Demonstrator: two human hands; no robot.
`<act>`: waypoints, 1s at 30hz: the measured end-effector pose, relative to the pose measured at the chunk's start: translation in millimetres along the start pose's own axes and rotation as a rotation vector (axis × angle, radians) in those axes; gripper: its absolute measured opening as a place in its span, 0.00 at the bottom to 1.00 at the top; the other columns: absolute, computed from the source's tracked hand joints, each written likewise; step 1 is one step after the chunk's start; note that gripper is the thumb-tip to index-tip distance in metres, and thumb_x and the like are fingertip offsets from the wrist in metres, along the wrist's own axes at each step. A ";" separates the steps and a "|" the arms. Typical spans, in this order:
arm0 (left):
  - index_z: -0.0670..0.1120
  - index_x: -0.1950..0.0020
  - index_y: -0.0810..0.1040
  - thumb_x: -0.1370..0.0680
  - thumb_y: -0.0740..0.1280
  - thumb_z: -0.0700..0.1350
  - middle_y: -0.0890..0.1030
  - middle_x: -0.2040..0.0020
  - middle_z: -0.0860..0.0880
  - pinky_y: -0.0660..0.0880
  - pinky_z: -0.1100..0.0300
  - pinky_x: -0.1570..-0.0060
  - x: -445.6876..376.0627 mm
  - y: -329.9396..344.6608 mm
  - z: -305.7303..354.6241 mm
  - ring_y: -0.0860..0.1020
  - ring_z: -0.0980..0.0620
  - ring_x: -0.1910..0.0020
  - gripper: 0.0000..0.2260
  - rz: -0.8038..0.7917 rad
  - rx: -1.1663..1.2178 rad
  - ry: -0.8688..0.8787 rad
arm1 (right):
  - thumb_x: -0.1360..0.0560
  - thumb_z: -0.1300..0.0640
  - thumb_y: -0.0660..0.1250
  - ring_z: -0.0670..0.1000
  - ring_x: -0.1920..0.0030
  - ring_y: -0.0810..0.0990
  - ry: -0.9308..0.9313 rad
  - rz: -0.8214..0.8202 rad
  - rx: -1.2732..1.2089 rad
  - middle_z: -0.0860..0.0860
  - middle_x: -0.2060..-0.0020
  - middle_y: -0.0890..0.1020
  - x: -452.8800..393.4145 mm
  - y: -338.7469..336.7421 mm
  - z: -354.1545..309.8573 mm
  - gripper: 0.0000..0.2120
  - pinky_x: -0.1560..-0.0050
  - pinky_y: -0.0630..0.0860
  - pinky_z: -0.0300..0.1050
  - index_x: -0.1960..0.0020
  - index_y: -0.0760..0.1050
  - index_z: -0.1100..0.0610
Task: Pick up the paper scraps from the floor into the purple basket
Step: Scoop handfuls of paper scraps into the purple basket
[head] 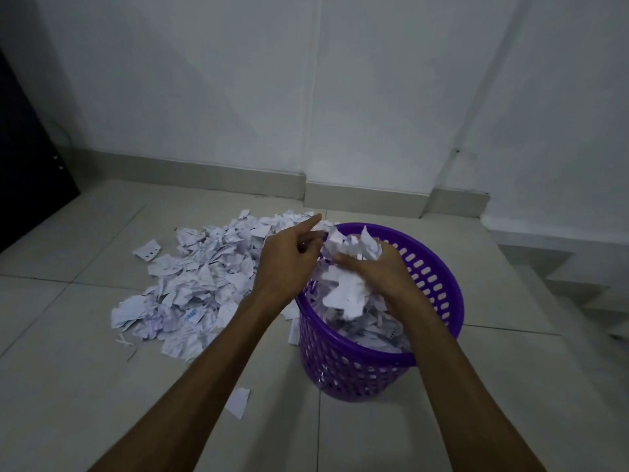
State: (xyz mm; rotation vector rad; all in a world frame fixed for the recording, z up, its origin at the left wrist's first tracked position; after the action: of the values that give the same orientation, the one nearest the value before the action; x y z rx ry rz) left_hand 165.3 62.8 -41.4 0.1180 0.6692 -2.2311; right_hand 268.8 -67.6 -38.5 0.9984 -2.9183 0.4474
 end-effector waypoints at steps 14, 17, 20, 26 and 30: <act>0.44 0.35 0.77 0.20 0.64 0.37 0.85 0.48 0.51 0.80 0.64 0.57 13.3 -15.5 -9.6 0.84 0.54 0.53 0.14 -0.033 0.489 -0.187 | 0.21 0.47 0.65 0.52 0.44 0.80 0.061 -0.012 0.273 0.54 0.41 0.81 -0.9 12.1 14.5 0.18 0.42 0.75 0.49 0.37 0.78 0.56; 0.43 0.35 0.77 0.20 0.64 0.36 0.85 0.46 0.49 0.81 0.61 0.52 26.0 -22.7 -18.0 0.84 0.49 0.51 0.14 0.034 0.658 -0.248 | 0.18 0.46 0.59 0.52 0.57 0.79 0.121 -0.127 0.543 0.56 0.57 0.82 1.3 25.9 30.7 0.18 0.51 0.74 0.47 0.50 0.80 0.58; 0.44 0.35 0.77 0.20 0.64 0.36 0.84 0.45 0.49 0.80 0.61 0.53 41.4 -34.1 -35.5 0.84 0.47 0.51 0.14 0.098 0.703 -0.288 | 0.19 0.44 0.59 0.50 0.59 0.78 0.106 -0.016 0.600 0.49 0.63 0.79 1.3 27.0 34.9 0.15 0.53 0.72 0.45 0.55 0.78 0.52; 0.45 0.36 0.78 0.20 0.64 0.37 0.84 0.45 0.50 0.80 0.64 0.57 58.0 -71.5 -71.0 0.84 0.49 0.51 0.14 0.190 0.662 -0.387 | 0.20 0.47 0.63 0.48 0.52 0.81 -0.137 0.216 0.375 0.47 0.53 0.83 10.1 26.5 -21.3 0.13 0.45 0.79 0.51 0.43 0.81 0.52; 0.48 0.37 0.79 0.20 0.65 0.40 0.85 0.46 0.52 0.79 0.60 0.52 66.7 -97.3 -87.3 0.84 0.49 0.50 0.13 0.247 0.670 -0.455 | 0.21 0.49 0.65 0.46 0.50 0.82 -0.283 0.149 0.121 0.43 0.52 0.83 15.7 56.1 -57.2 0.08 0.45 0.79 0.47 0.45 0.80 0.48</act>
State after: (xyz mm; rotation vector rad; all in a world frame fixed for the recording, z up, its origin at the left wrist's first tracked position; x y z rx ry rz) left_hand 38.8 115.5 -94.0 0.0192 -0.3316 -2.0501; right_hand 218.5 -18.8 3.5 0.9297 -3.2708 0.5348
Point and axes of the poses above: each hand's wrist, its own x-axis away from the middle knuckle, its own y-axis out of the palm, z = x × y, the point moved 2 cm from there along -x, towards the middle knuckle
